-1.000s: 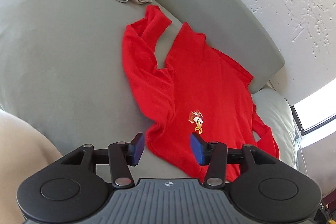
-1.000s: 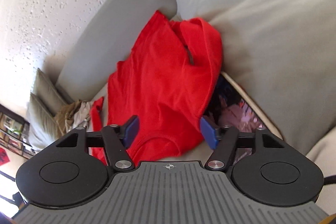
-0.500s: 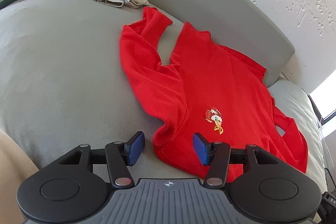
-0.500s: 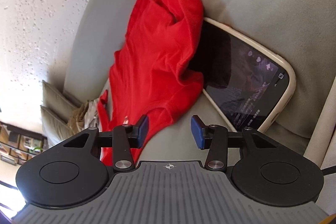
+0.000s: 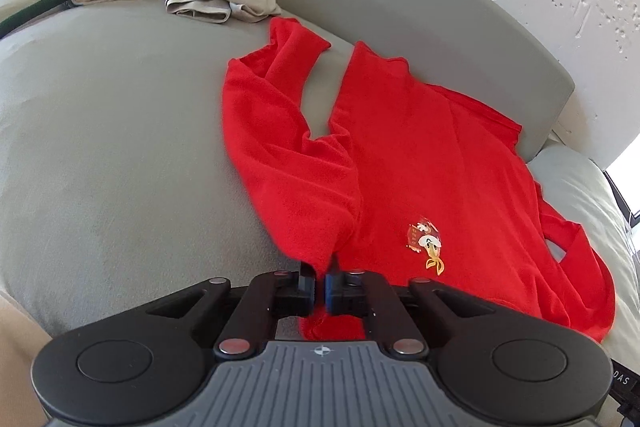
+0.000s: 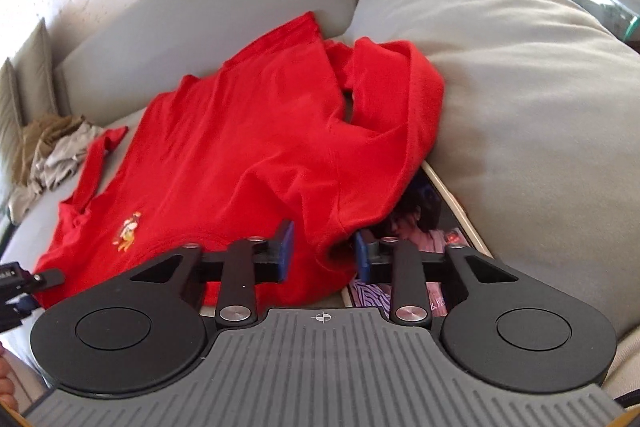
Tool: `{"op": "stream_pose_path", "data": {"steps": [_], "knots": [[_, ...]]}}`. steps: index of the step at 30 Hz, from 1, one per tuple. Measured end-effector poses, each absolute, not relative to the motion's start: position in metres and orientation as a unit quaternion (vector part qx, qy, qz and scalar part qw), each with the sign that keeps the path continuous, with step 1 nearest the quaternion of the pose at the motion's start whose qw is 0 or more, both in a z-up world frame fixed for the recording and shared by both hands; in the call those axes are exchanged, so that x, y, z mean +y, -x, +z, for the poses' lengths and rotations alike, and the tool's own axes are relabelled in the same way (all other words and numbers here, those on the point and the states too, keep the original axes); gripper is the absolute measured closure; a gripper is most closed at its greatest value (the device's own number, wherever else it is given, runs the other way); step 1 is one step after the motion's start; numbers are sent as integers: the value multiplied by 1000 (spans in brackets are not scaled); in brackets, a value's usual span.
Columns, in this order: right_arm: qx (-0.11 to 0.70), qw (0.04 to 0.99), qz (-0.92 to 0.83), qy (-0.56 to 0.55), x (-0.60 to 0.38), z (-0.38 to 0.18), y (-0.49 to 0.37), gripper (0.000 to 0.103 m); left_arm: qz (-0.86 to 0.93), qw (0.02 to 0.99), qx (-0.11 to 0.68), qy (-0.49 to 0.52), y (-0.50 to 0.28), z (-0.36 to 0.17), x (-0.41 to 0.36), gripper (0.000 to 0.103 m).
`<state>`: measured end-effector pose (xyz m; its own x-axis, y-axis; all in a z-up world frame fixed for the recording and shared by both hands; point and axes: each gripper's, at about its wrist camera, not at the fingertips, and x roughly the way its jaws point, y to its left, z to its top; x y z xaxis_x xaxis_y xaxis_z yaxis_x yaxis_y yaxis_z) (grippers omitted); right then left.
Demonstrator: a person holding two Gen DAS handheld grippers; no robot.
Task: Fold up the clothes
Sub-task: 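Lay the shirt flat on the seat and open both grippers, then grasp the shirt hem with the left gripper while the right gripper grasps the hem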
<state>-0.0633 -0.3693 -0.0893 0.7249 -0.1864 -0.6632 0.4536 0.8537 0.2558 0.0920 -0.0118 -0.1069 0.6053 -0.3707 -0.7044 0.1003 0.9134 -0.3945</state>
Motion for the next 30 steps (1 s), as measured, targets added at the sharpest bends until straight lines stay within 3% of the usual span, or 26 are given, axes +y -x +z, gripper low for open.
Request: {"op": "stream_pose_path", "data": {"steps": [1, 13, 17, 18, 19, 21, 25, 30], "knots": [[330, 907, -175, -197, -368, -89, 60, 100, -133, 877, 430, 167, -95, -105, -8, 99], [284, 868, -141, -382, -396, -29, 98, 101, -173, 842, 435, 270, -95, -31, 54, 103], [303, 859, -125, -393, -387, -23, 107, 101, -141, 857, 449, 208, -91, -30, 62, 103], [313, 854, -122, -398, -385, -28, 108, 100, -133, 855, 462, 196, -90, -35, 61, 89], [324, 847, -119, -405, -383, -32, 108, 96, -134, 848, 470, 207, -86, -41, 62, 72], [327, 831, -115, -436, -381, -44, 113, 94, -136, 835, 482, 229, -77, -55, 62, 61], [329, 810, -88, -477, -373, -67, 120, 60, -159, 822, 479, 265, -60, -81, 46, 60], [320, 773, -71, -543, -367, -105, 123, 59, -197, 801, 486, 289, -50, -108, 13, 60]]}}
